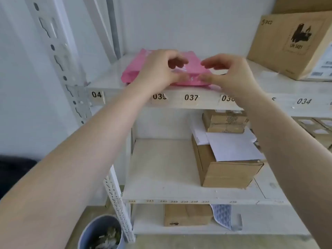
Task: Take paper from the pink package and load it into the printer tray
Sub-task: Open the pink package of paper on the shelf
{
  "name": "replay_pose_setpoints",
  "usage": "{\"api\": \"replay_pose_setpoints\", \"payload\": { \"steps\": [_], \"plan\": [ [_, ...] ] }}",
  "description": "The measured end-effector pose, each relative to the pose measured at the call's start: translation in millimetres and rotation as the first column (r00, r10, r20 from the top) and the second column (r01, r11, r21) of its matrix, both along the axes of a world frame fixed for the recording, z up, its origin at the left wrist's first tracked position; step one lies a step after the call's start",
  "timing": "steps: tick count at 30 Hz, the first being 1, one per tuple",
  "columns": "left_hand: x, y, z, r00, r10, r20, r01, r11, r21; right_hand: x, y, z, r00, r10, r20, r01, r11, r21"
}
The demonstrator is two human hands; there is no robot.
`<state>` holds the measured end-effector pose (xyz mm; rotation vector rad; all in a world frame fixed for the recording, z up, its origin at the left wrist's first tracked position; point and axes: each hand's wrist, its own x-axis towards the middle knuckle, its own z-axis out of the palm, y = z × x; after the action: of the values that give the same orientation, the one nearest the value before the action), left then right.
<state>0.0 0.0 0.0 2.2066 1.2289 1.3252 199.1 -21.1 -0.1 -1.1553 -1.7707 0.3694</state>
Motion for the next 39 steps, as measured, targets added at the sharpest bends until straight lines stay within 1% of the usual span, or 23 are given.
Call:
{"api": "replay_pose_setpoints", "payload": {
  "steps": [2, 4, 7, 9, 13, 16, 18, 20, 24, 26, 29, 31, 32, 35, 37, 39],
  "plan": [
    [3.5, 7.9, 3.0, 0.988, 0.049, -0.149, -0.052, 0.999, -0.014, 0.5, 7.3, 1.7, 0.999, 0.031, 0.028, -0.031, 0.999, -0.027],
    [4.0, 15.9, 1.4, 0.976, 0.086, -0.199, -0.094, 0.995, -0.03, -1.7, 13.7, -1.4, 0.997, 0.034, 0.072, -0.031, 0.999, -0.034],
    [4.7, 24.5, 0.2, 0.982, 0.067, -0.174, -0.072, 0.997, -0.022, -3.6, 22.9, -4.2, 0.998, 0.014, 0.067, -0.014, 1.0, 0.0],
    [3.4, 26.8, -0.5, 0.988, 0.049, -0.144, -0.055, 0.998, -0.043, -4.9, 24.6, -5.1, 0.997, 0.018, 0.075, -0.019, 1.0, 0.015],
    [1.8, 28.7, 5.1, 0.993, -0.023, -0.117, 0.009, 0.993, -0.115, -6.0, 22.5, -6.7, 0.978, 0.102, 0.182, -0.116, 0.991, 0.066],
    [1.8, 30.7, 10.0, 0.993, -0.06, -0.098, 0.042, 0.983, -0.176, -1.3, 24.6, -6.6, 0.975, 0.082, 0.209, -0.102, 0.991, 0.089],
    [1.9, 32.1, 13.2, 0.994, -0.052, -0.093, 0.032, 0.977, -0.209, -0.3, 26.5, -6.6, 0.978, 0.057, 0.202, -0.078, 0.992, 0.098],
    [2.0, 32.1, 15.2, 0.995, -0.041, -0.091, 0.02, 0.974, -0.226, -0.8, 27.1, -7.4, 0.985, 0.052, 0.162, -0.068, 0.993, 0.099],
    [1.0, 30.2, 14.7, 0.998, -0.028, -0.059, 0.014, 0.975, -0.223, -2.7, 27.8, -8.0, 0.997, 0.035, 0.068, -0.041, 0.996, 0.082],
    [0.1, 27.8, 14.3, 0.997, -0.051, -0.057, 0.038, 0.977, -0.211, -3.8, 27.8, -7.0, 0.999, 0.04, 0.022, -0.042, 0.996, 0.073],
    [-0.4, 22.6, 13.0, 0.988, -0.105, -0.116, 0.087, 0.985, -0.151, -5.4, 28.0, -5.9, 0.999, 0.051, -0.01, -0.05, 0.995, 0.087],
    [-1.0, 20.6, 11.4, 0.981, -0.085, -0.174, 0.07, 0.994, -0.089, -5.9, 28.2, -5.0, 0.998, 0.052, -0.022, -0.05, 0.995, 0.087],
    [-1.3, 20.5, 10.8, 0.981, -0.071, -0.18, 0.061, 0.996, -0.063, -6.2, 28.0, -4.5, 0.998, 0.055, -0.031, -0.052, 0.995, 0.081],
    [-1.2, 19.8, 11.0, 0.992, -0.076, -0.098, 0.074, 0.997, -0.024, -8.5, 25.6, -3.4, 0.994, 0.096, -0.052, -0.092, 0.993, 0.071],
    [-1.4, 19.8, 12.1, 0.997, -0.074, -0.034, 0.073, 0.997, -0.027, -10.6, 23.5, -2.2, 0.994, 0.105, -0.007, -0.104, 0.99, 0.09],
    [-1.8, 19.8, 13.2, 0.997, -0.07, -0.023, 0.069, 0.997, -0.037, -14.0, 22.6, -0.2, 0.994, 0.105, 0.027, -0.107, 0.988, 0.111]
  ]
}}
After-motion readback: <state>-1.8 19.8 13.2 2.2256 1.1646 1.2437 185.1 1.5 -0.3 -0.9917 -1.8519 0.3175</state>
